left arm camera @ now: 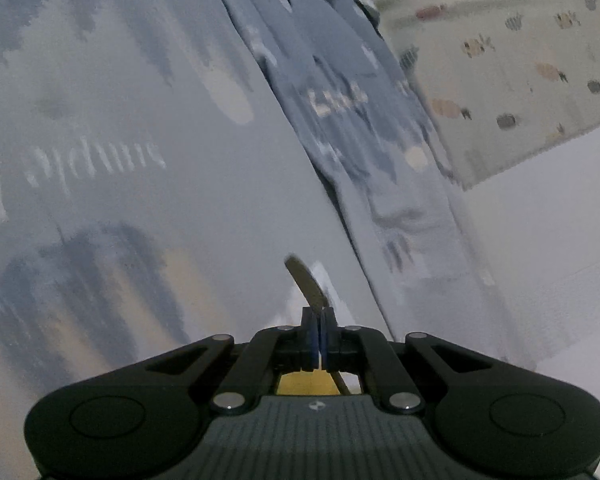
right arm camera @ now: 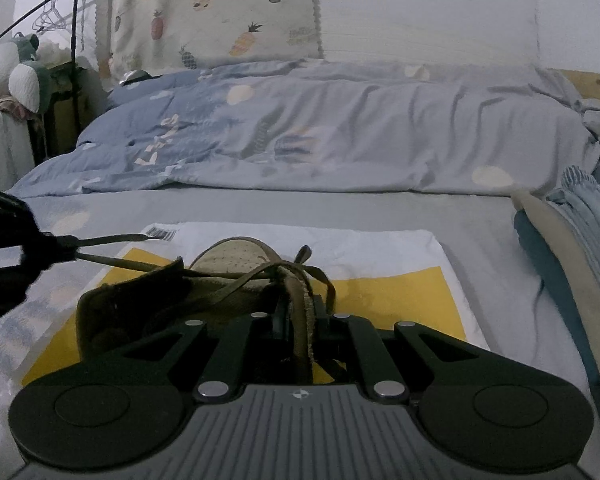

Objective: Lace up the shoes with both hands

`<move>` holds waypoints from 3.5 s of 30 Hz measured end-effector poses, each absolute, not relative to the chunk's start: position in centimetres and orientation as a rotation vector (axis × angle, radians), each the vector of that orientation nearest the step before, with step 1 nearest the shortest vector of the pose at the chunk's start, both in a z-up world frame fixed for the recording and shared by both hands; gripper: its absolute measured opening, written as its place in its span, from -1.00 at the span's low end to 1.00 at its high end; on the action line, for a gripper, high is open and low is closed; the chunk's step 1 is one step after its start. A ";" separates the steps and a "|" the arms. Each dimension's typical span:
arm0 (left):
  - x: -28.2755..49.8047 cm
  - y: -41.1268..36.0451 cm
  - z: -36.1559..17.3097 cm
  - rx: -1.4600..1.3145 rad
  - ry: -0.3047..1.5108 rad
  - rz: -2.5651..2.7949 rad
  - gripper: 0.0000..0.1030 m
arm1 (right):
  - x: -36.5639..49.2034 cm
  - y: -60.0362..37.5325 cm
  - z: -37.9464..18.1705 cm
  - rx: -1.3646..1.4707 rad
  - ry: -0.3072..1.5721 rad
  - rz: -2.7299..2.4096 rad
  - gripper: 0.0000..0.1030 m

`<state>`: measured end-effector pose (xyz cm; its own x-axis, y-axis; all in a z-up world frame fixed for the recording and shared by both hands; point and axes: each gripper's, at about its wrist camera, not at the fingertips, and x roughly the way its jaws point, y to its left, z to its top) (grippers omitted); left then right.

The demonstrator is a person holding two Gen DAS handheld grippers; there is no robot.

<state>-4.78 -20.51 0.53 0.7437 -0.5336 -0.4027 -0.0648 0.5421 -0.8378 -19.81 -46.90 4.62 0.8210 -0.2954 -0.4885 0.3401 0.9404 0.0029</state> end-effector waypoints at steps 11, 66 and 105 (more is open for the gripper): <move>-4.7 -15.8 2.6 -0.927 0.552 -0.136 -1.00 | -19.6 -46.8 4.6 0.101 0.499 -0.349 -0.90; -4.2 -19.3 0.3 -1.115 0.909 -0.510 -0.01 | -19.3 -45.6 4.5 0.080 0.497 -0.357 -0.89; -5.3 -25.7 -1.6 -1.079 0.832 -0.439 -0.98 | -19.2 -45.4 4.3 0.068 0.480 -0.385 -0.89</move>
<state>-5.26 -25.70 -1.58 0.6281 -0.6809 -0.3767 -0.0738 0.4299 -0.8999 -19.16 -45.35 4.27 0.8167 -0.3446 -0.4629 0.3764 0.9261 -0.0254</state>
